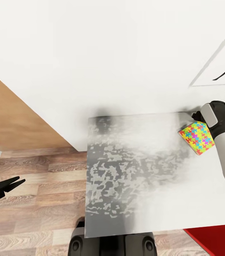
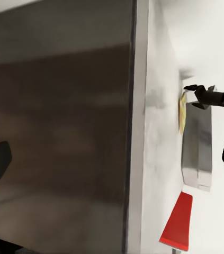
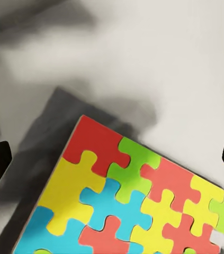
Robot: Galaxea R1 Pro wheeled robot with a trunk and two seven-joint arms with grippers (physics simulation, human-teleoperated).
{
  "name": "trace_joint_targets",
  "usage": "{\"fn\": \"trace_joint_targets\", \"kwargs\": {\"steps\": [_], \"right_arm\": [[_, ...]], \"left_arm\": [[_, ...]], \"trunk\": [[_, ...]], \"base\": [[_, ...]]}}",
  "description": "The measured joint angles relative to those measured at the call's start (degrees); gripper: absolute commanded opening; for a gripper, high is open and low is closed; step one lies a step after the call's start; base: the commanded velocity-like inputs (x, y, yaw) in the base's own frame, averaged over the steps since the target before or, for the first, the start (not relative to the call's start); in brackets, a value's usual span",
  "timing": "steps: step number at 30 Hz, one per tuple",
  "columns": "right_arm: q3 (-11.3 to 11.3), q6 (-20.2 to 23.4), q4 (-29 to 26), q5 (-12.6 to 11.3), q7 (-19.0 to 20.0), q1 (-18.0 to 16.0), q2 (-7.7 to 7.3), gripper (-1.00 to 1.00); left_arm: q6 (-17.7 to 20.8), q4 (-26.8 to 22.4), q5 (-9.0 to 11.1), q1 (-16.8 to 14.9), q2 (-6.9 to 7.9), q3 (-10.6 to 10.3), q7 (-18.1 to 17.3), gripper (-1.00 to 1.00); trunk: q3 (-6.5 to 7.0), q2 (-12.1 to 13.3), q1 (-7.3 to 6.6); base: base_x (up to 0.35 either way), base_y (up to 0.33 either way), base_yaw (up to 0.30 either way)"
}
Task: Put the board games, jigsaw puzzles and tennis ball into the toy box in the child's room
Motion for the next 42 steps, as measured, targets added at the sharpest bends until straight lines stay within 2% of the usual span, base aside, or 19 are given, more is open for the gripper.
{"fn": "trace_joint_targets", "kwargs": {"steps": [12, 25, 42], "right_arm": [[0.00, 0.00, 0.00, -0.12, 0.27, 0.04, -0.06, 1.00], [0.00, 0.01, 0.00, 0.07, 3.15, 0.06, -0.05, 1.00], [0.07, -0.06, -0.01, 0.04, 3.47, 0.12, -0.02, 1.00]], "left_arm": [[0.00, -0.01, 0.00, 0.00, 0.03, 0.04, 0.00, 1.00], [0.00, -0.02, 0.00, 0.00, 0.03, 0.02, 0.00, 1.00], [0.00, -0.01, 0.00, 0.00, 0.04, 0.02, 0.00, 1.00]], "trunk": [[-0.19, 0.00, 0.00], [-0.24, 0.00, 0.00], [-0.39, -0.01, -0.01]], "base": [[0.000, 0.000, 0.000], [0.000, 0.000, 0.000], [0.000, 0.000, 0.000]]}}
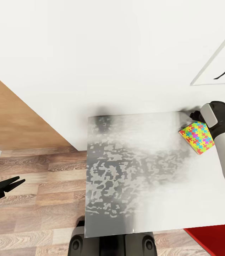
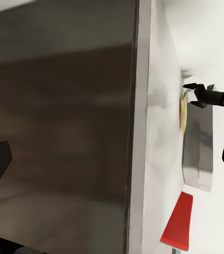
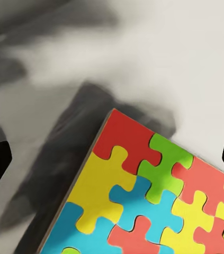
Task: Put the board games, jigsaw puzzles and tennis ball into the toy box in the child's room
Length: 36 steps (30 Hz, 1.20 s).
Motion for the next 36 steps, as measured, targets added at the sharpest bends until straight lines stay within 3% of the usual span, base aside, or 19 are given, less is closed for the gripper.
{"fn": "trace_joint_targets", "kwargs": {"steps": [36], "right_arm": [[0.02, -0.04, -0.09, 0.25, 0.01, 0.09, -0.03, 1.00]], "left_arm": [[0.00, 0.04, 0.00, 0.00, 0.05, 0.03, 0.00, 1.00]], "trunk": [[0.00, 0.00, 0.02]], "base": [[-0.034, 0.000, 0.000]]}}
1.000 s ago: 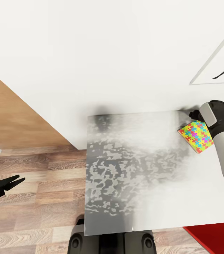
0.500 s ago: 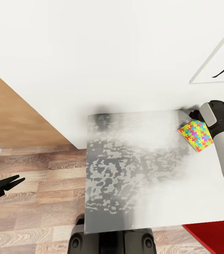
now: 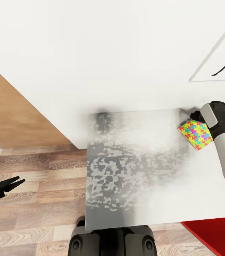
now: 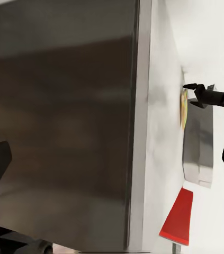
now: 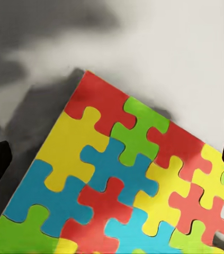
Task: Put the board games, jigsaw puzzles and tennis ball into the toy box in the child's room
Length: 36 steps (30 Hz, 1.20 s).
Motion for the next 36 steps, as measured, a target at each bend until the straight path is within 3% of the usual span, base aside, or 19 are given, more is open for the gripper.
{"fn": "trace_joint_targets", "kwargs": {"steps": [36], "right_arm": [[0.01, 0.09, 0.01, 0.10, -0.01, 0.00, 0.02, 1.00]], "left_arm": [[0.01, 0.01, 0.01, 0.01, -0.02, 0.00, 0.00, 1.00]], "trunk": [[0.00, 0.00, -0.02]], "base": [[0.013, 0.000, 0.000]]}}
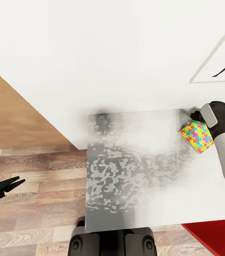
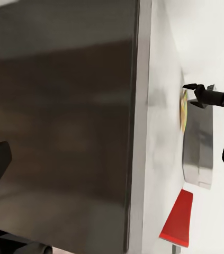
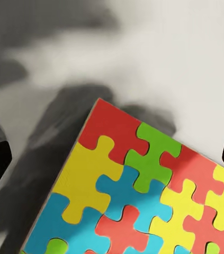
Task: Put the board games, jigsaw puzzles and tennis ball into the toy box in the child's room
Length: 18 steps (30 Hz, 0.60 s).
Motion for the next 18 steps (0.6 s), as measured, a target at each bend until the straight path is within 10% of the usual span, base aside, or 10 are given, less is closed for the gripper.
{"fn": "trace_joint_targets", "kwargs": {"steps": [18], "right_arm": [[1.32, 0.05, -0.04, 0.36, 0.02, -0.01, 0.00, 1.00]], "left_arm": [[0.00, 0.00, 0.00, 0.00, 0.00, 0.00, 0.00, 1.00]], "trunk": [[0.00, 0.00, 0.00]], "base": [[-0.024, 0.000, 0.000]]}}
